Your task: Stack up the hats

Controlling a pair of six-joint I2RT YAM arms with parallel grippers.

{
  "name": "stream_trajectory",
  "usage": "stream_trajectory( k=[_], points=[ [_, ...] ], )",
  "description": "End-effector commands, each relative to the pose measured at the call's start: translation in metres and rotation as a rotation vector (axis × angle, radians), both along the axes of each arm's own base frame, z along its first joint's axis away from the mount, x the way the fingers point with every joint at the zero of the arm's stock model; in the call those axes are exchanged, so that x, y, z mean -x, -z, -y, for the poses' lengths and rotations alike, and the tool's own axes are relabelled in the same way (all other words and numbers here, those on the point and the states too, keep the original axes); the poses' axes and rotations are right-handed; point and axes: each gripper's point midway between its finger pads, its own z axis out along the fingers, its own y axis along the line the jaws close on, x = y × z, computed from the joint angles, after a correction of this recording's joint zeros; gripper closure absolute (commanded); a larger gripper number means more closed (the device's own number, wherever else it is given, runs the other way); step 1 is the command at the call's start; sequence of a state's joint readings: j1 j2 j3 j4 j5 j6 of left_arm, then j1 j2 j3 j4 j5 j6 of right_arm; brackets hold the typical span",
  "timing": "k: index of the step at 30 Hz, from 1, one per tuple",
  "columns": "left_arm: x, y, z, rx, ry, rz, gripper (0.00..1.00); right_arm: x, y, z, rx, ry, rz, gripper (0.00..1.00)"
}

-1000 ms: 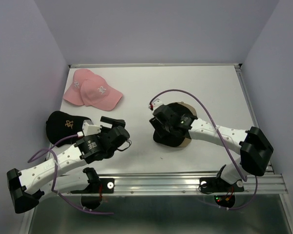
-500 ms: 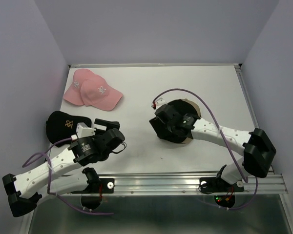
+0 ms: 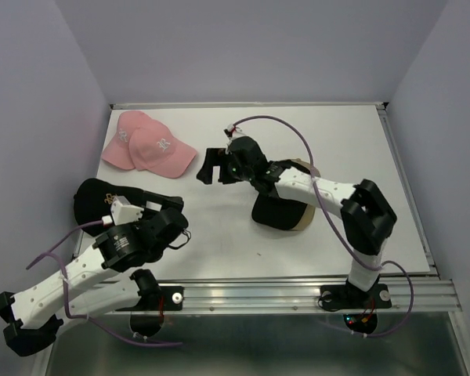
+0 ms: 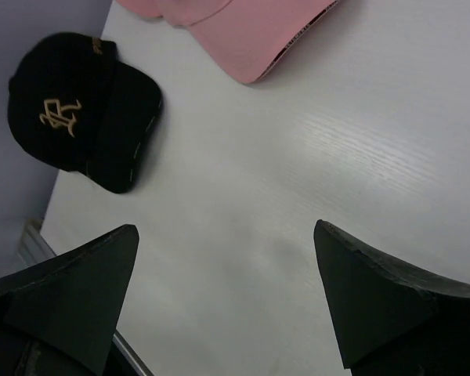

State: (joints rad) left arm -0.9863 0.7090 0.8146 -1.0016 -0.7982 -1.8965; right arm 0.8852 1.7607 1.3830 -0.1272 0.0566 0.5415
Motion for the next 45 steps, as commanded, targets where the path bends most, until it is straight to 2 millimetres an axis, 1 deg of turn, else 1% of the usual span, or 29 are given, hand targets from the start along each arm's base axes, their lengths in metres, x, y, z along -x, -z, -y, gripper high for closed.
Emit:
stream_trajectory(
  k=[1, 2, 4, 7, 8, 10, 12, 13, 14, 15, 16, 18, 19, 21, 22, 23, 24, 25, 28, 32, 35, 36, 38, 39, 40, 42, 43, 44, 45],
  points=[
    [0.002, -0.011, -0.017, -0.092, 0.01, 0.025, 0.01, -0.048, -0.026, -0.029, -0.415, -0.006, -0.143, 0.0],
    [0.003, -0.012, -0.018, -0.083, 0.013, 0.028, 0.01, -0.054, -0.011, -0.035, -0.446, -0.002, -0.183, 0.0],
    [0.004, -0.01, -0.017, -0.081, 0.021, 0.027, 0.01, -0.06, -0.021, -0.048, -0.552, -0.039, -0.206, 0.0],
    [0.004, -0.012, -0.017, -0.072, 0.025, 0.032, 0.01, -0.078, -0.009, -0.065, -0.616, -0.014, -0.238, 0.0],
    [0.004, -0.013, -0.017, -0.073, 0.025, 0.036, 0.01, -0.086, 0.013, -0.069, -0.606, 0.013, -0.266, 0.0],
    [0.004, -0.014, -0.017, -0.071, 0.027, 0.039, 0.01, -0.096, 0.021, -0.078, -0.638, 0.029, -0.29, 0.0],
    [0.004, -0.015, -0.018, -0.073, 0.025, 0.041, 0.01, -0.109, 0.018, -0.086, -0.669, 0.048, -0.283, 0.01],
    [0.003, -0.016, -0.018, -0.07, 0.024, 0.045, 0.01, -0.115, 0.037, -0.09, -0.658, 0.068, -0.307, 0.02],
    [0.003, -0.017, -0.017, -0.066, 0.024, 0.047, 0.01, -0.124, 0.032, -0.093, -0.679, 0.084, -0.292, 0.04],
    [0.003, -0.017, -0.017, -0.063, 0.024, 0.049, 0.01, -0.129, 0.036, -0.096, -0.682, 0.098, -0.292, 0.05],
    [0.003, -0.018, -0.018, -0.064, 0.024, 0.051, 0.01, -0.135, 0.055, -0.097, -0.666, 0.122, -0.304, 0.05],
    [0.004, -0.019, -0.019, -0.06, 0.024, 0.052, 0.01, -0.148, 0.054, -0.103, -0.679, 0.149, -0.291, 0.08],
    [0.004, -0.019, -0.02, -0.059, 0.021, 0.052, 0.01, -0.152, 0.072, -0.104, -0.666, 0.168, -0.309, 0.09],
    [0.005, -0.02, -0.022, -0.047, 0.012, 0.059, 0.01, -0.16, 0.079, -0.108, -0.681, 0.191, -0.314, 0.15],
    [0.006, -0.02, -0.023, -0.047, 0.01, 0.061, 0.01, -0.166, 0.072, -0.112, -0.7, 0.193, -0.303, 0.19],
    [0.006, -0.022, -0.025, -0.038, 0.004, 0.07, 0.01, -0.169, 0.089, -0.114, -0.688, 0.206, -0.319, 0.23],
    [0.006, -0.021, -0.026, -0.036, 0.0, 0.071, 0.01, -0.172, 0.091, -0.116, -0.693, 0.211, -0.318, 0.3],
    [0.007, -0.021, -0.027, -0.033, -0.005, 0.072, 0.01, -0.177, 0.083, -0.118, -0.71, 0.21, -0.303, 0.34],
    [0.008, -0.019, -0.031, -0.023, -0.021, 0.071, 0.01, -0.179, 0.089, -0.124, -0.696, 0.224, -0.285, 0.51],
    [0.009, -0.019, -0.031, -0.01, -0.023, 0.077, 0.01, -0.183, 0.075, -0.123, -0.706, 0.226, -0.253, 0.7],
    [0.007, -0.022, -0.031, -0.023, -0.012, 0.085, 0.01, -0.179, 0.052, -0.122, -0.733, 0.202, -0.224, 0.96],
    [0.007, -0.023, -0.03, -0.023, -0.011, 0.086, 0.01, -0.175, 0.039, -0.119, -0.748, 0.183, -0.202, 0.99],
    [0.006, -0.024, -0.027, -0.025, 0.001, 0.088, 0.01, -0.17, 0.024, -0.114, -0.762, 0.177, -0.179, 0.99],
    [0.006, -0.025, -0.026, -0.02, 0.004, 0.091, 0.01, -0.166, 0.026, -0.109, -0.758, 0.178, -0.167, 0.99],
    [0.005, -0.025, -0.024, -0.021, 0.009, 0.094, 0.01, -0.162, -0.002, -0.104, -0.789, 0.161, -0.132, 0.99],
    [0.001, -0.03, -0.017, 0.003, 0.028, 0.12, 0.01, -0.149, -0.03, -0.092, -0.829, 0.141, -0.088, 0.99],
    [0.002, -0.03, -0.018, -0.01, 0.036, 0.118, 0.01, -0.146, -0.019, -0.09, -0.821, 0.143, -0.094, 0.99],
    [0.0, -0.033, -0.015, -0.003, 0.042, 0.13, 0.01, -0.139, -0.047, -0.083, -0.856, 0.124, -0.064, 0.99],
    [0.0, -0.033, -0.014, -0.006, 0.048, 0.131, 0.01, -0.133, -0.062, -0.078, -0.879, 0.105, -0.029, 0.99]
  ],
)
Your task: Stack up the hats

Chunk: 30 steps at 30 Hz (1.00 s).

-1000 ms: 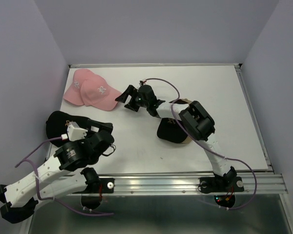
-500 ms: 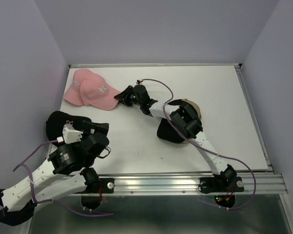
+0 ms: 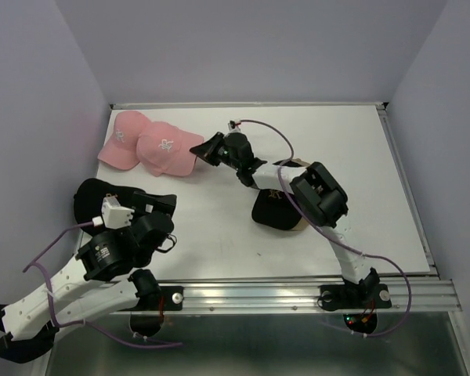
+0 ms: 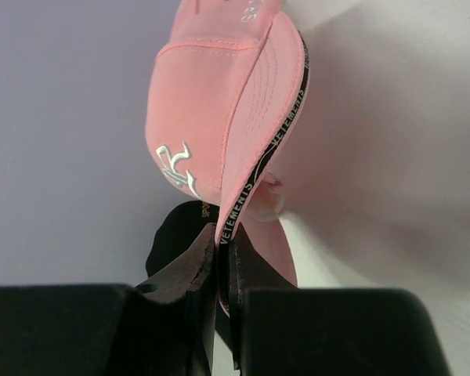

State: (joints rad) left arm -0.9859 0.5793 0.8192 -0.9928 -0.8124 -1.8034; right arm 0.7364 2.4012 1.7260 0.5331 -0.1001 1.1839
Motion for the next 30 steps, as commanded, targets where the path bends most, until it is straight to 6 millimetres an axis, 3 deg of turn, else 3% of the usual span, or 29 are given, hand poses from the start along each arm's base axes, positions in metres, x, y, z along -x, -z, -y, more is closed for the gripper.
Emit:
stream_trajectory(
  k=[1, 2, 3, 4, 7, 8, 9, 10, 11, 12, 13, 14, 15, 16, 17, 18, 19, 20, 22, 24, 26, 30],
  points=[
    [-0.007, -0.013, -0.002, -0.041, 0.006, 0.06, 0.01, 0.023, -0.1, 0.018, -0.141, 0.006, 0.231, 0.99],
    [-0.009, -0.015, 0.001, -0.038, 0.009, 0.068, 0.01, 0.029, -0.106, 0.024, -0.145, 0.008, 0.244, 0.99],
    [-0.01, -0.017, 0.002, -0.049, 0.017, 0.074, 0.01, 0.038, -0.138, 0.035, -0.176, 0.025, 0.297, 0.99],
    [-0.011, -0.02, 0.004, -0.048, 0.024, 0.082, 0.01, 0.043, -0.144, 0.043, -0.176, 0.038, 0.31, 0.99],
    [-0.016, -0.025, 0.01, -0.062, 0.033, 0.091, 0.01, 0.059, -0.155, 0.082, -0.158, 0.136, 0.309, 0.99],
    [-0.019, -0.028, 0.013, -0.065, 0.033, 0.099, 0.01, 0.067, -0.131, 0.096, -0.117, 0.163, 0.272, 0.99],
    [-0.021, -0.03, 0.015, -0.067, 0.033, 0.105, 0.01, 0.073, -0.158, 0.117, -0.161, 0.228, 0.298, 0.99],
    [-0.022, -0.033, 0.016, -0.076, 0.04, 0.112, 0.01, 0.078, -0.159, 0.13, -0.167, 0.263, 0.301, 0.99],
    [-0.026, -0.036, 0.02, -0.075, 0.037, 0.121, 0.01, 0.087, -0.144, 0.146, -0.155, 0.296, 0.288, 0.99],
    [-0.027, -0.039, 0.021, -0.073, 0.038, 0.126, 0.01, 0.092, -0.147, 0.159, -0.17, 0.332, 0.289, 0.99],
    [-0.029, -0.045, 0.023, -0.087, 0.048, 0.138, 0.01, 0.098, -0.171, 0.181, -0.223, 0.402, 0.308, 0.99],
    [-0.032, -0.049, 0.027, -0.082, 0.05, 0.149, 0.01, 0.103, -0.156, 0.196, -0.209, 0.441, 0.273, 0.99],
    [-0.033, -0.052, 0.029, -0.079, 0.052, 0.153, 0.01, 0.103, -0.158, 0.215, -0.212, 0.524, 0.275, 0.99],
    [-0.035, -0.058, 0.029, -0.075, 0.051, 0.165, 0.01, 0.113, -0.177, 0.232, -0.25, 0.572, 0.298, 0.99],
    [-0.036, -0.06, 0.033, -0.078, 0.063, 0.169, 0.01, 0.118, -0.177, 0.245, -0.257, 0.622, 0.294, 0.99],
    [-0.04, -0.063, 0.038, -0.091, 0.079, 0.18, 0.01, 0.12, -0.177, 0.272, -0.279, 0.752, 0.284, 0.99],
    [-0.041, -0.065, 0.042, -0.089, 0.097, 0.182, 0.01, 0.133, -0.158, 0.282, -0.262, 0.796, 0.253, 0.99],
    [-0.045, -0.067, 0.047, -0.093, 0.106, 0.186, 0.01, 0.146, -0.17, 0.3, -0.314, 0.847, 0.252, 0.99],
    [-0.049, -0.06, 0.058, -0.121, 0.156, 0.162, 0.01, 0.16, -0.156, 0.323, -0.319, 0.947, 0.218, 0.99],
    [-0.057, -0.058, 0.061, -0.14, 0.173, 0.153, 0.01, 0.168, -0.156, 0.34, -0.358, 1.005, 0.192, 0.99],
    [-0.063, -0.052, 0.072, -0.129, 0.234, 0.138, 0.01, 0.175, -0.144, 0.342, -0.364, 1.013, 0.155, 0.99],
    [-0.072, -0.041, 0.075, -0.121, 0.267, 0.114, 0.01, 0.185, -0.127, 0.344, -0.395, 1.027, 0.102, 0.99]
  ],
)
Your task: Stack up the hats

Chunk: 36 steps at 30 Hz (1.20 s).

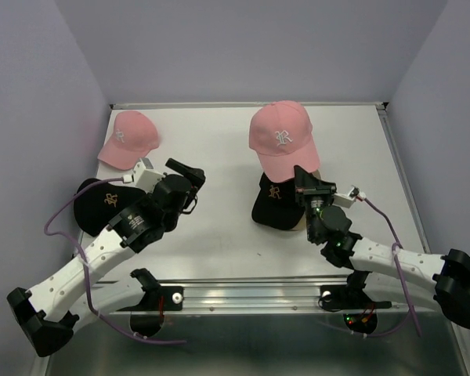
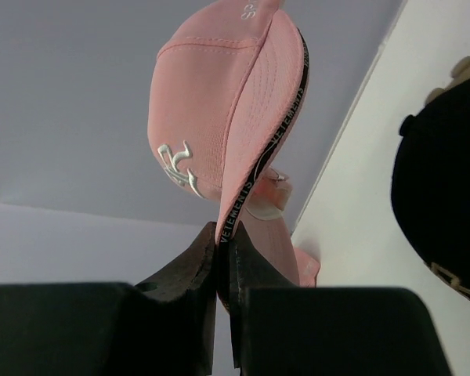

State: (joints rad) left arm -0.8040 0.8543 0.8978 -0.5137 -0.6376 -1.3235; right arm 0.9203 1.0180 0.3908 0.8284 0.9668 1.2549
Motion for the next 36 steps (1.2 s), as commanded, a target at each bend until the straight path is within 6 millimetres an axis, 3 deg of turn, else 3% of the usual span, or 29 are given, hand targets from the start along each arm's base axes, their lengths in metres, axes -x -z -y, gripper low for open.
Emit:
stream_trajectory(
  k=[1, 9, 12, 17, 24, 30, 32, 33, 34, 36],
  points=[
    [-0.005, -0.01, 0.012, 0.003, 0.094, 0.031, 0.01, 0.008, 0.012, 0.026, -0.111, 0.139, -0.03, 0.99],
    [-0.01, -0.001, 0.01, -0.045, 0.078, -0.002, 0.01, 0.026, 0.057, 0.028, -0.087, 0.213, -0.141, 0.99],
    [-0.012, 0.003, 0.008, -0.074, 0.072, -0.022, 0.01, 0.038, 0.068, 0.039, -0.136, 0.293, -0.123, 0.99],
    [-0.013, 0.008, 0.007, -0.089, 0.067, -0.037, 0.01, 0.039, 0.085, 0.034, -0.151, 0.297, -0.126, 0.96],
    [-0.015, 0.013, 0.005, -0.104, 0.063, -0.052, 0.01, 0.043, 0.099, 0.021, -0.143, 0.279, -0.127, 0.85],
    [-0.016, 0.017, 0.002, -0.118, 0.056, -0.067, 0.01, 0.046, 0.111, 0.025, -0.144, 0.285, -0.114, 0.74],
    [-0.016, 0.018, 0.003, -0.123, 0.057, -0.07, 0.01, 0.047, 0.113, 0.027, -0.153, 0.283, -0.116, 0.58],
    [-0.016, 0.019, 0.002, -0.128, 0.058, -0.075, 0.01, 0.047, 0.113, 0.027, -0.16, 0.282, -0.119, 0.31],
    [-0.016, 0.02, 0.002, -0.131, 0.057, -0.077, 0.01, 0.047, 0.114, 0.029, -0.159, 0.282, -0.12, 0.17],
    [-0.016, 0.021, 0.002, -0.139, 0.057, -0.084, 0.01, 0.049, 0.113, 0.032, -0.168, 0.281, -0.119, 0.0]
  ],
)
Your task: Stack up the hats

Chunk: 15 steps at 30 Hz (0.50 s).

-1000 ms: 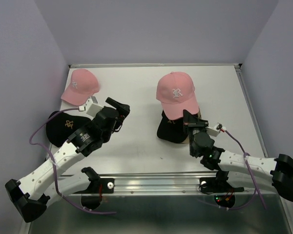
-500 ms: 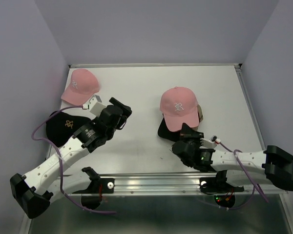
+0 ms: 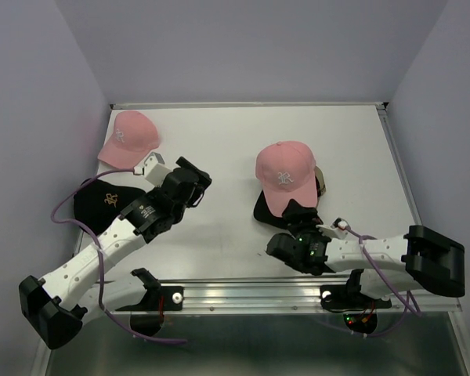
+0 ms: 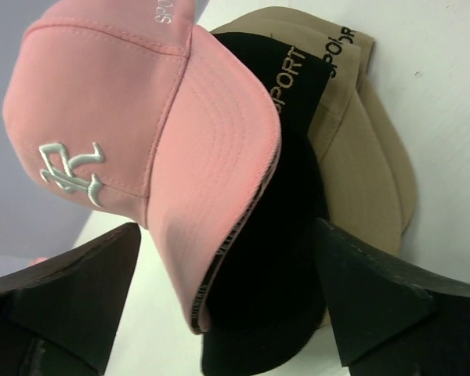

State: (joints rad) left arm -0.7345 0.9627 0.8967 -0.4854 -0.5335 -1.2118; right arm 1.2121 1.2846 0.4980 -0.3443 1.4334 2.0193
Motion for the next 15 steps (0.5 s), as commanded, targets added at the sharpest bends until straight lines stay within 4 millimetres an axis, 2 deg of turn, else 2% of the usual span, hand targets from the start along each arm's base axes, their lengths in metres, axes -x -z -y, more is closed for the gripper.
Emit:
stream_trajectory(
  k=[1, 6, 9, 11, 12, 15],
  points=[
    [-0.004, -0.01, -0.006, -0.031, -0.011, 0.014, 0.01, -0.001, -0.039, 0.014, -0.609, 0.095, 0.294, 0.0],
    [-0.004, -0.01, -0.002, -0.029, 0.001, 0.009, 0.01, 0.002, -0.043, 0.02, -0.558, 0.093, 0.264, 0.0],
    [-0.005, -0.012, -0.003, -0.026, -0.004, 0.014, 0.01, 0.005, -0.051, 0.027, -0.501, 0.092, 0.233, 0.0],
    [-0.006, -0.013, -0.003, -0.025, -0.007, 0.018, 0.01, 0.007, -0.062, 0.025, -0.495, 0.084, 0.194, 0.0],
    [-0.007, -0.015, -0.002, -0.022, -0.007, 0.023, 0.01, 0.01, -0.064, 0.032, -0.433, 0.084, 0.16, 0.0],
    [-0.01, -0.017, 0.0, -0.019, -0.009, 0.03, 0.01, 0.014, -0.077, 0.032, -0.396, 0.081, 0.072, 0.0]
  ],
)
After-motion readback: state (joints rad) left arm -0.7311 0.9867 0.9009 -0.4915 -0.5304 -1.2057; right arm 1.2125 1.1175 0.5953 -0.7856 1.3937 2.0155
